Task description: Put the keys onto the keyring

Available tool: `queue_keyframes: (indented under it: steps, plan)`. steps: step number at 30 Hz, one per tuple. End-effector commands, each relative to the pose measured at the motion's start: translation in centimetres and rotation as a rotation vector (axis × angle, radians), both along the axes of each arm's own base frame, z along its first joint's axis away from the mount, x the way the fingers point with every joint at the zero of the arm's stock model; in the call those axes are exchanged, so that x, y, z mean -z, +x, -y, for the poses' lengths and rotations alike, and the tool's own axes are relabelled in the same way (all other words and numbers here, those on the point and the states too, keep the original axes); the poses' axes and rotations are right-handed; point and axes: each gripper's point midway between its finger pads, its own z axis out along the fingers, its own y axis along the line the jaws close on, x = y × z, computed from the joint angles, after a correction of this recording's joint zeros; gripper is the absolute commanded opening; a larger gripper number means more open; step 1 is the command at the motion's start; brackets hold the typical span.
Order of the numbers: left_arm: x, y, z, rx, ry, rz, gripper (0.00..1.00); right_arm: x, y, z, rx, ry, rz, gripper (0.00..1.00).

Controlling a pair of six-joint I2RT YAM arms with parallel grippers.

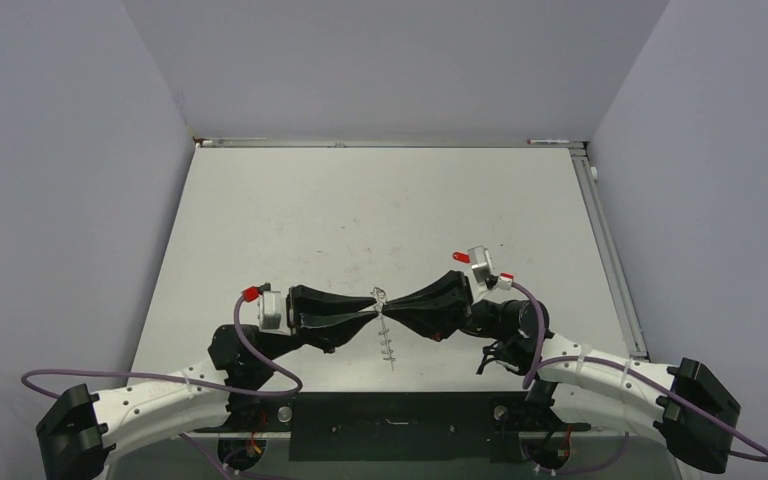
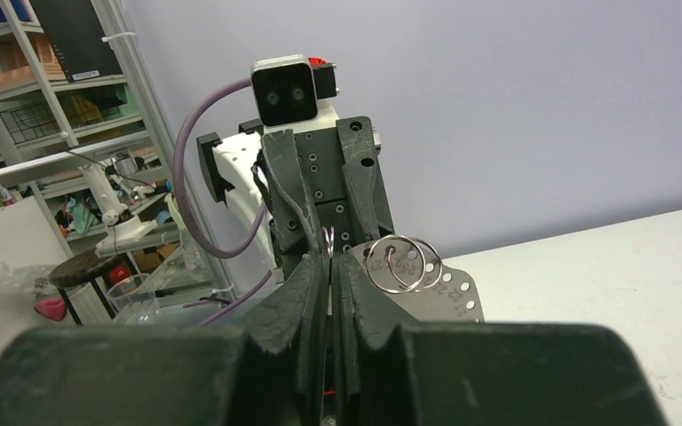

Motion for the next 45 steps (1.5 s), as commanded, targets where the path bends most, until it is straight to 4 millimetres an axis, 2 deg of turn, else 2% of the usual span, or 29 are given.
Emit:
queue_keyframes:
  steps: [1,11,14,16,20,24,28,29,36,41,45]
  plan:
    - [-0.5,-0.7,0.0,0.025,-0.020,0.020,0.20,-2.1,-0.6,0.5,-0.004,0.085,0.060,0.05]
    - [-0.4,-0.5,0.2,0.023,-0.015,0.014,0.17,-1.9,-0.8,-0.1,-0.023,0.073,0.064,0.05]
    - [-0.3,-0.5,0.4,0.023,-0.011,0.012,0.11,-1.9,-0.9,-0.1,-0.030,0.074,0.068,0.05]
    - [-0.2,-0.5,0.4,0.022,-0.006,0.009,0.01,-1.9,-1.0,-0.2,-0.034,0.074,0.069,0.05]
    - [0.0,0.2,0.7,0.001,0.016,-0.029,0.00,-1.8,-1.0,-0.3,-0.038,0.066,0.059,0.05]
    - [-0.1,1.5,0.8,-0.058,0.057,-0.080,0.00,-1.2,-0.1,-0.3,0.019,0.025,0.035,0.21]
    - [-0.7,1.5,0.4,-0.070,0.086,-0.094,0.00,-0.5,0.6,0.2,0.087,-0.040,0.048,0.36]
    - [-0.7,1.5,0.4,-0.071,0.096,-0.098,0.00,-1.0,0.7,0.5,0.104,-0.037,0.063,0.37]
    - [-1.2,1.6,0.2,-0.085,0.159,-0.119,0.00,-0.8,1.4,1.2,0.184,-0.148,0.129,0.48]
    - [-0.9,1.7,0.6,-0.085,0.263,-0.153,0.00,-0.3,1.5,0.8,0.186,-0.250,0.218,0.48]
    - [-0.7,1.9,0.1,-0.110,0.325,-0.187,0.00,0.3,1.5,0.5,0.172,-0.300,0.249,0.48]
